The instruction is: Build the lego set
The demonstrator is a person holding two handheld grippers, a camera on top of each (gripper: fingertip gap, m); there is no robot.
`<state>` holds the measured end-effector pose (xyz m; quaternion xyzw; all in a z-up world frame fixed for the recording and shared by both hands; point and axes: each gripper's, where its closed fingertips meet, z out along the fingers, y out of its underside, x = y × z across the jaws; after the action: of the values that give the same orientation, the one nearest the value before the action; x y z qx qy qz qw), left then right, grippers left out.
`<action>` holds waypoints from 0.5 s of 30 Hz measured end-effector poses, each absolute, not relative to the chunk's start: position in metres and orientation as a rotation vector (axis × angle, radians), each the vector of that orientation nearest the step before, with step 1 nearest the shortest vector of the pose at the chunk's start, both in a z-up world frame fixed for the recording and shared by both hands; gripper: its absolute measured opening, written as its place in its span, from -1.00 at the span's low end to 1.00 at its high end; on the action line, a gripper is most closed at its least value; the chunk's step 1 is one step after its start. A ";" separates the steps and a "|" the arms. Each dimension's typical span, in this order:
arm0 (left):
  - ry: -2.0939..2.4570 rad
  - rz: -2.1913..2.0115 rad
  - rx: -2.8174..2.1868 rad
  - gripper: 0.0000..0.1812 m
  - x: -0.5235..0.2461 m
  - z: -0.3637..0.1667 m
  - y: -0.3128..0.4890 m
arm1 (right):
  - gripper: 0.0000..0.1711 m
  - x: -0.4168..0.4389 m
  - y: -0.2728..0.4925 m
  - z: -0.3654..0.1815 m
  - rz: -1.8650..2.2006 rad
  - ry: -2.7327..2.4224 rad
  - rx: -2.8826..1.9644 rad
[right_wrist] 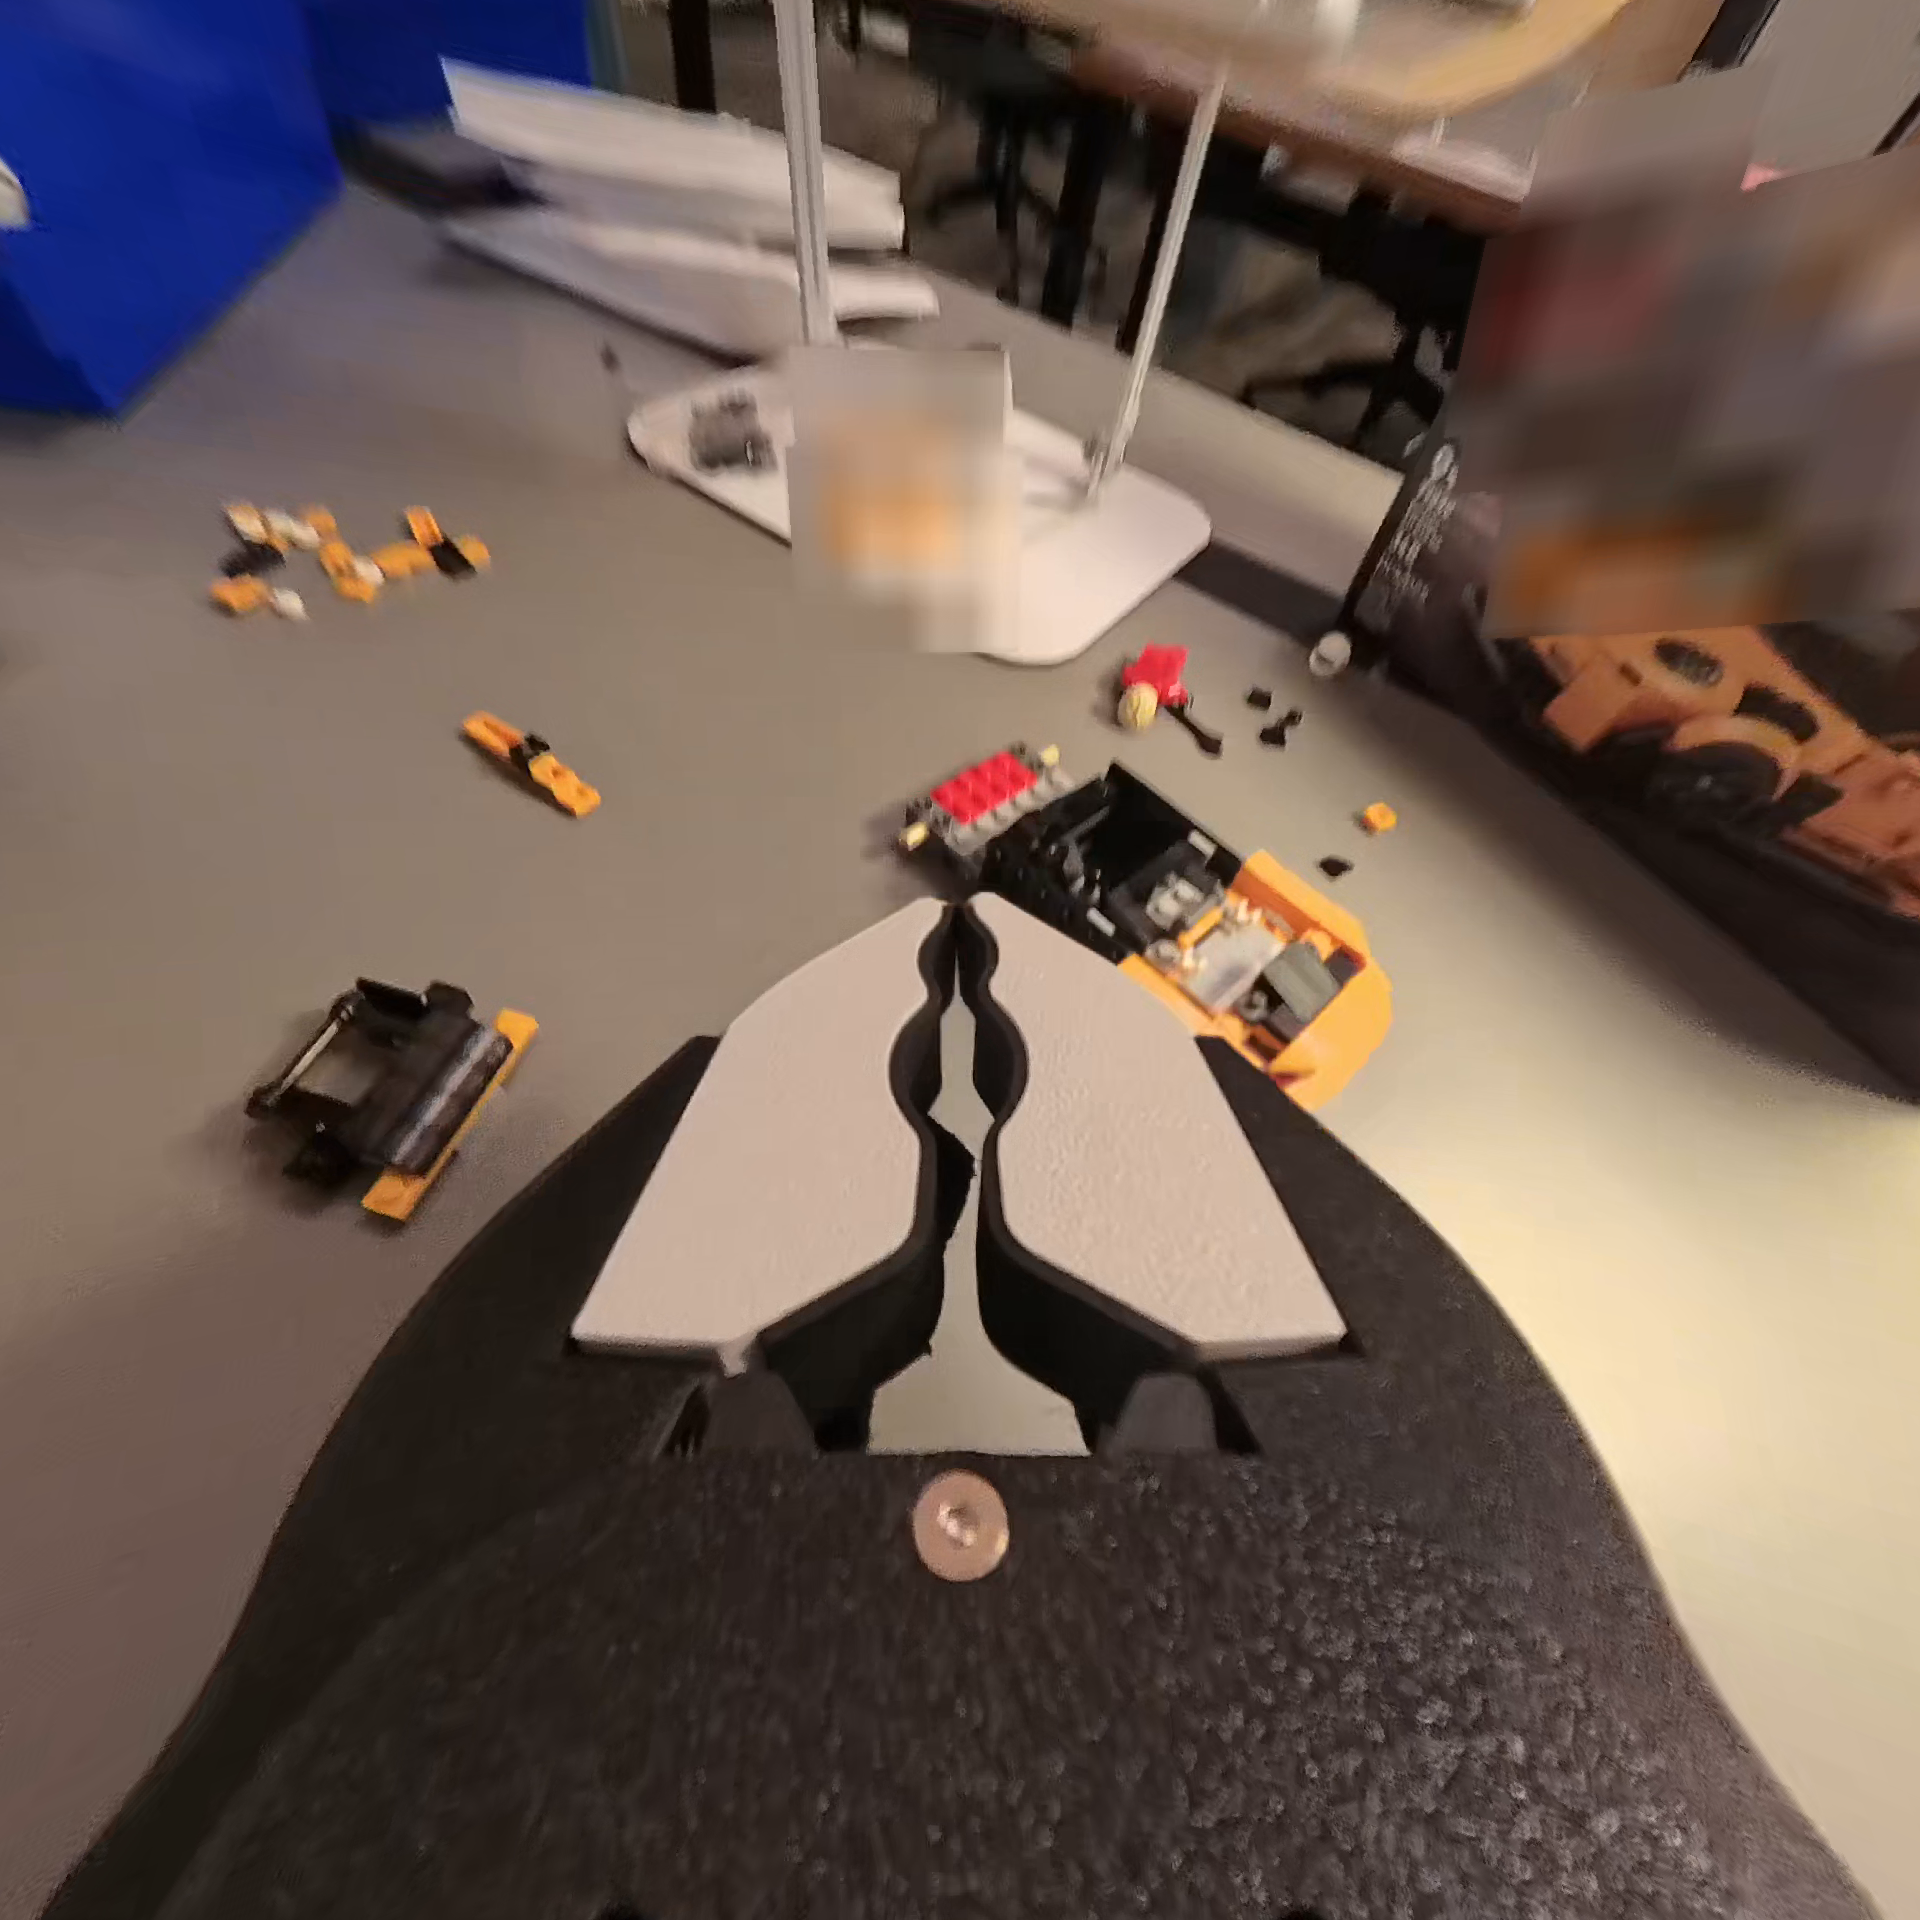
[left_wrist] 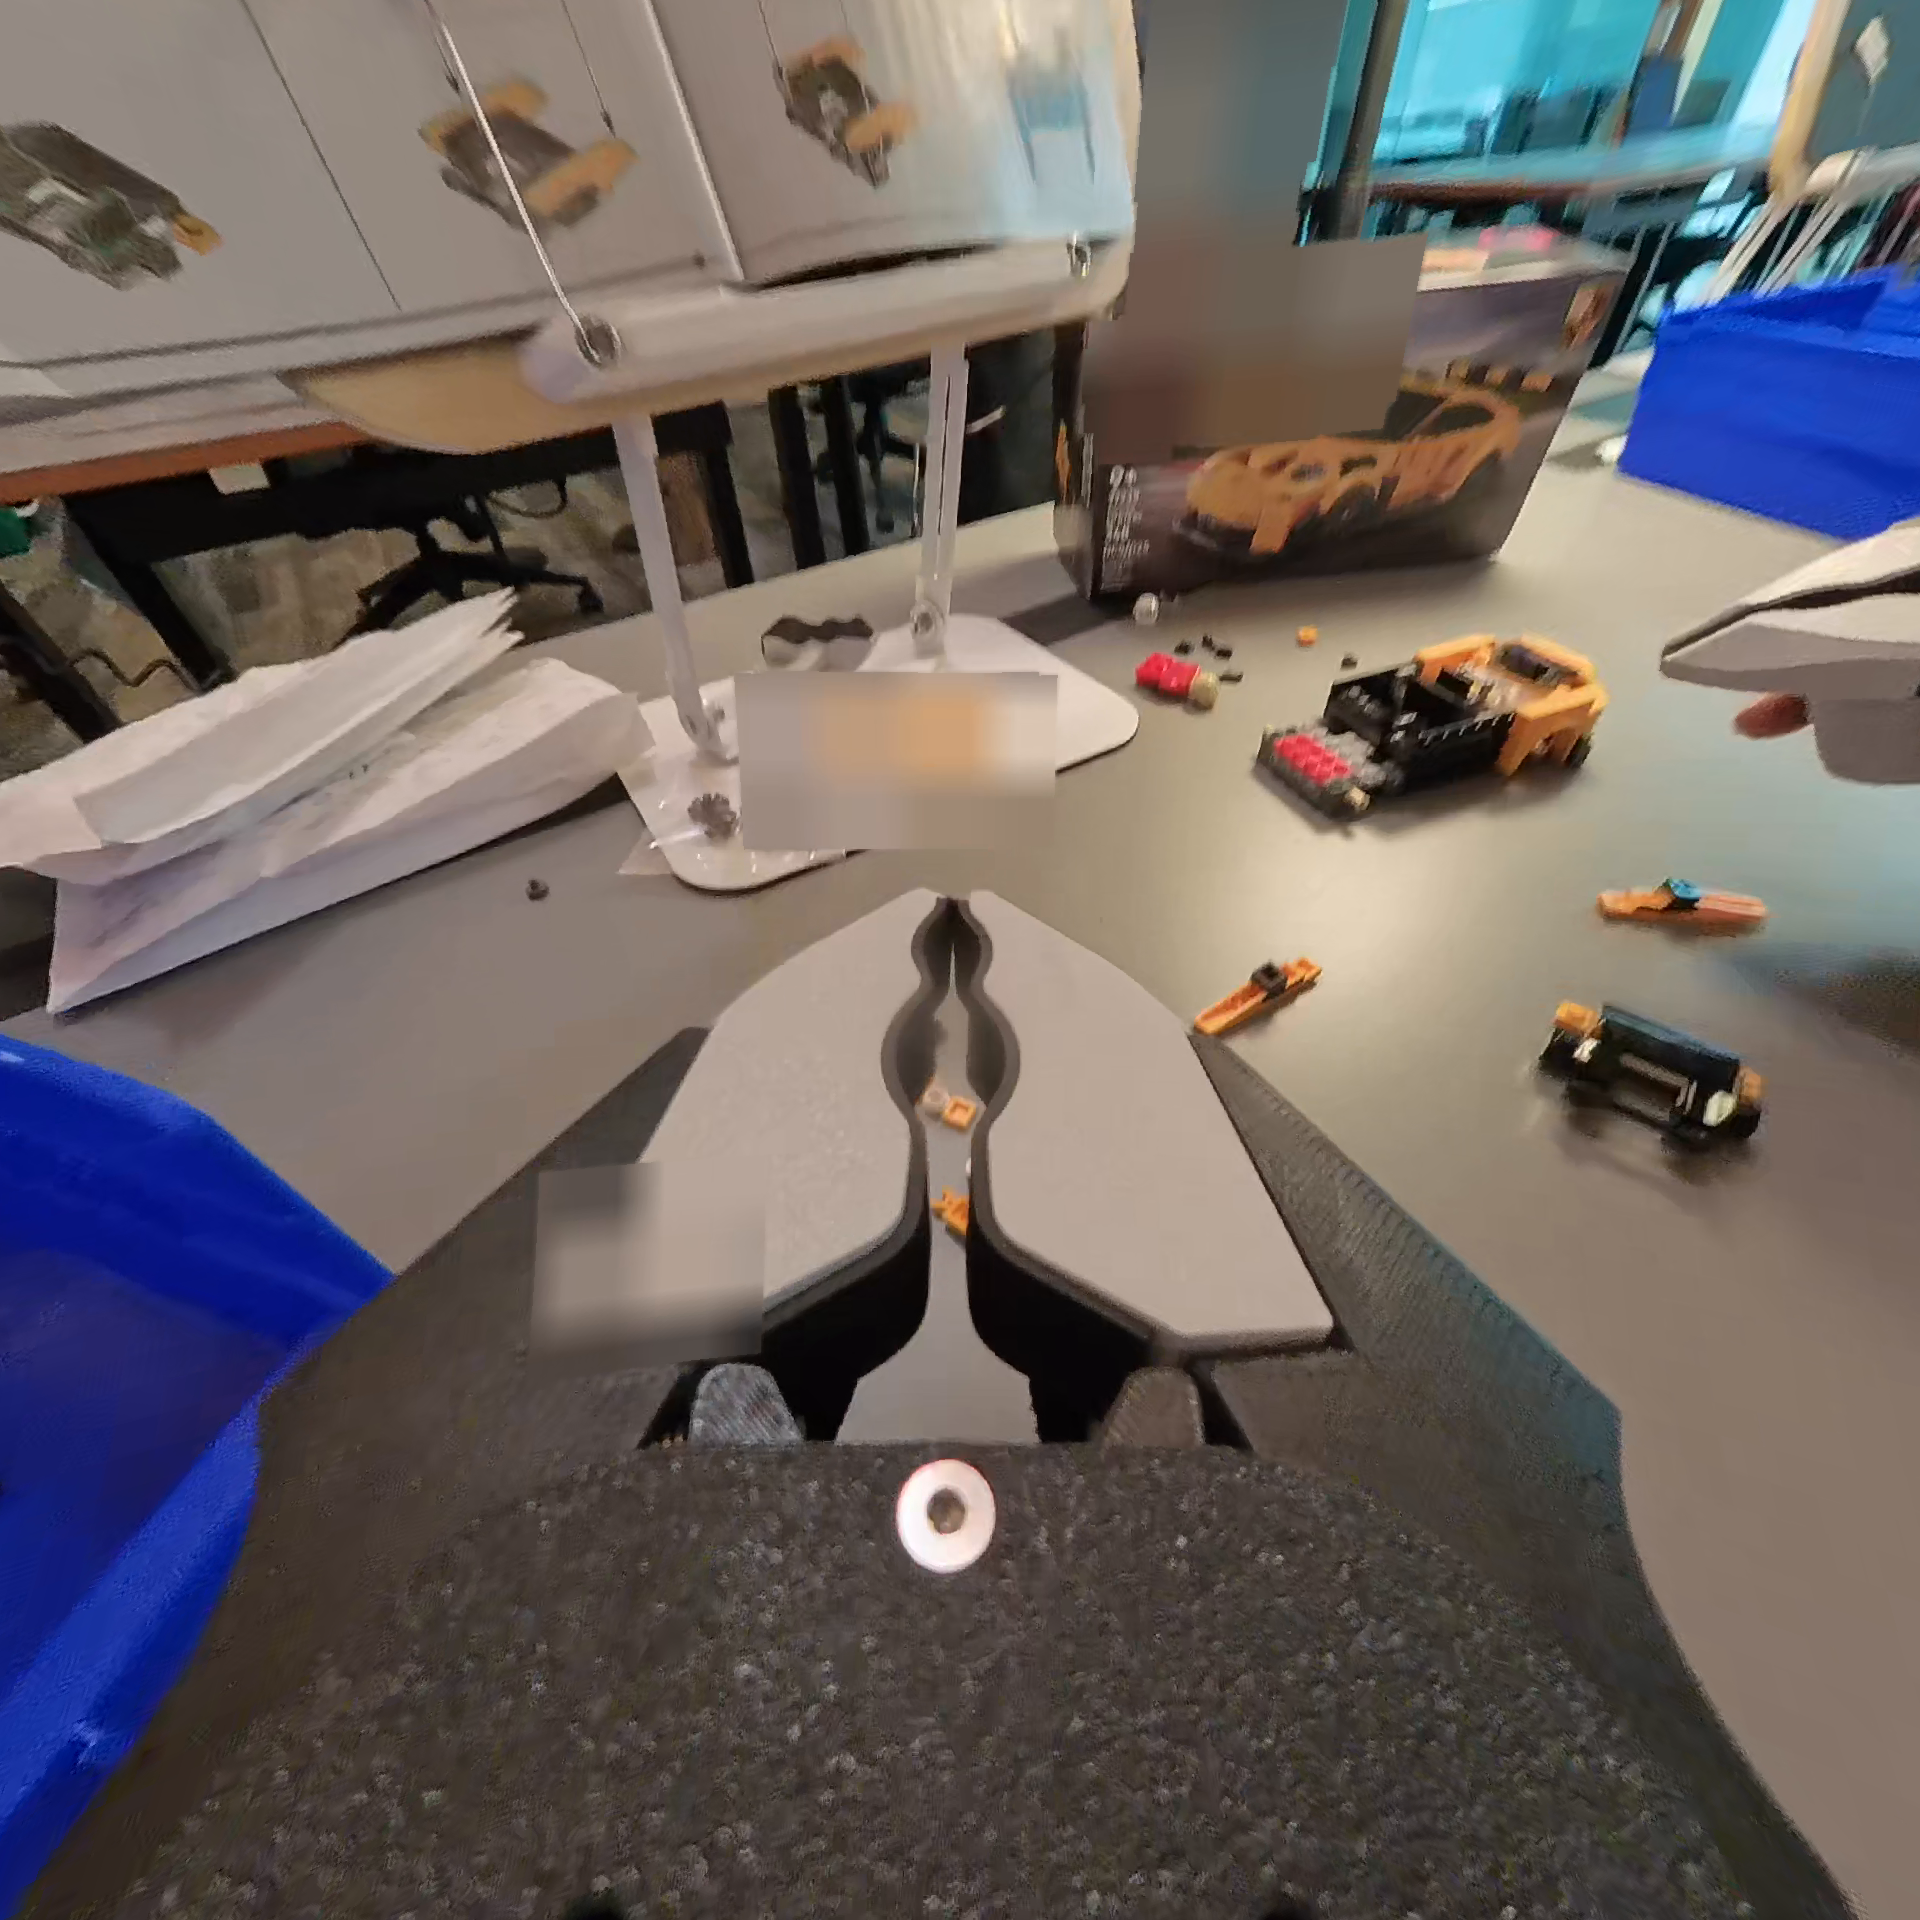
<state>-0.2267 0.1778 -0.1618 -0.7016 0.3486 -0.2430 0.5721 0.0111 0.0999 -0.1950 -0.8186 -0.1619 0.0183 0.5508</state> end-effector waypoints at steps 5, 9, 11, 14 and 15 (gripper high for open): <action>0.934 -0.449 -1.764 -1.00 -0.221 -0.189 0.176 | -1.00 0.008 0.095 -0.212 -0.023 -0.415 -2.072; 1.035 -0.363 -1.842 -1.00 -0.218 -0.211 0.172 | -1.00 0.004 0.090 -0.220 -0.089 -0.462 -2.135; 1.067 -0.333 -1.859 -1.00 -0.217 -0.217 0.170 | -1.00 0.003 0.087 -0.226 -0.122 -0.493 -2.173; 1.104 -0.297 -1.870 -1.00 -0.216 -0.222 0.169 | -1.00 0.002 0.084 -0.233 -0.162 -0.530 -2.216; 1.116 -0.286 -1.875 -1.00 -0.216 -0.224 0.168 | -1.00 0.002 0.083 -0.235 -0.171 -0.538 -2.226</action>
<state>-0.2161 0.1683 -0.2243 -0.7596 0.4519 -0.1158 0.4532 0.0022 0.0834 -0.2347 -0.8840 -0.2137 -0.0678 0.4101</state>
